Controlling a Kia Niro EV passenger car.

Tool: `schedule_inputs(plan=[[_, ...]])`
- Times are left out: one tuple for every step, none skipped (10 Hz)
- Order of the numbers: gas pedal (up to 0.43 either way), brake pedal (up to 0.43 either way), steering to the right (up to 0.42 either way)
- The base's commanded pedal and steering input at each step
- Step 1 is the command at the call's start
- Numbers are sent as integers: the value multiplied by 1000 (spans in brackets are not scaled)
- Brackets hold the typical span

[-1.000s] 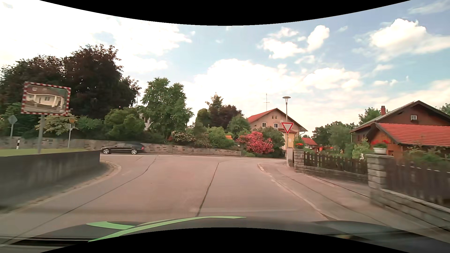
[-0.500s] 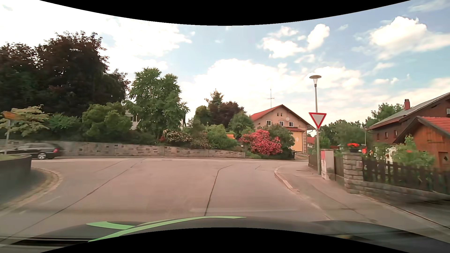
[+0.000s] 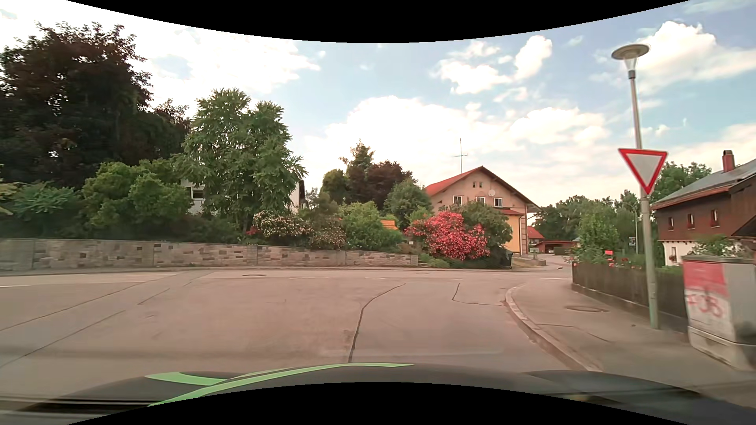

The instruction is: Follow the waypoints while adhering to traffic rules and regulations

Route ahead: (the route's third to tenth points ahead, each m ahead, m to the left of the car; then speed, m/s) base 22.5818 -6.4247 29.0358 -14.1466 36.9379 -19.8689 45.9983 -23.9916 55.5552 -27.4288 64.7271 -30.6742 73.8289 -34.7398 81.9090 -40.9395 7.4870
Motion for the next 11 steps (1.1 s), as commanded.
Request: schedule_inputs(plan=[[0, 207, 32], [0, 207, 48], [0, 207, 59], [0, 207, 66], [0, 207, 76], [0, 207, 85], [0, 201, 92], [0, 171, 100], [0, 49, 109], [0, 0, 119], [0, 0, 134]])
